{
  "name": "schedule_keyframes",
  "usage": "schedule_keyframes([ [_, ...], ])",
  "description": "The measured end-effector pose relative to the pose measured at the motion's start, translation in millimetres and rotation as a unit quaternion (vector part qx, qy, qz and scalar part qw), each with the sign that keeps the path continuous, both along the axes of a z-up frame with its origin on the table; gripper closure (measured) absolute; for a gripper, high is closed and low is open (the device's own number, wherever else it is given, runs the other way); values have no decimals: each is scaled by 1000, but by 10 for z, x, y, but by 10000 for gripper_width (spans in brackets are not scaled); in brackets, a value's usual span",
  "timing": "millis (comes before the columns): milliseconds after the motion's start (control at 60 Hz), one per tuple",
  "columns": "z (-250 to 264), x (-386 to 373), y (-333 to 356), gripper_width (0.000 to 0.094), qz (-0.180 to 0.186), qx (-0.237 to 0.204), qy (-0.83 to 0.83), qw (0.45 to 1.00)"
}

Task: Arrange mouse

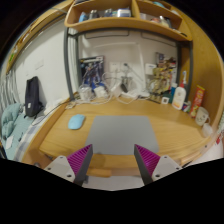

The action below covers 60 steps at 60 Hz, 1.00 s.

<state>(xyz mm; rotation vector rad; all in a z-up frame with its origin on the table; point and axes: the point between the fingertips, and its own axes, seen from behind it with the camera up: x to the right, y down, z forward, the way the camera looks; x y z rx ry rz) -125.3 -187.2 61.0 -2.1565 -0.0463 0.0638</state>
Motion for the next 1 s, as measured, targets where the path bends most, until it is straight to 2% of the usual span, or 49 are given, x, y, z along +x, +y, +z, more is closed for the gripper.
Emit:
schedule_keyframes([
  [167, -314, -930, 274, 98, 46, -27, 15, 998],
  [267, -400, -1322, 554, 91, 55, -38, 13, 998],
  [467, -555, -1815, 1237, 93, 49, -51, 15, 997],
  [667, -728, -1987, 1717, 107, 34, -65, 9, 997],
  [750, -752, -1951, 1826, 184, 21, -66, -4, 998],
  [800, -759, -1902, 1860, 277, 11, -65, -15, 998],
  [833, -771, -1906, 1868, 390, 6, -63, -13, 998],
  [917, -767, -1925, 1887, 434, 2, -56, -7, 998],
  [1000, -757, -1913, 1866, 521, 4, -52, 1, 999],
])
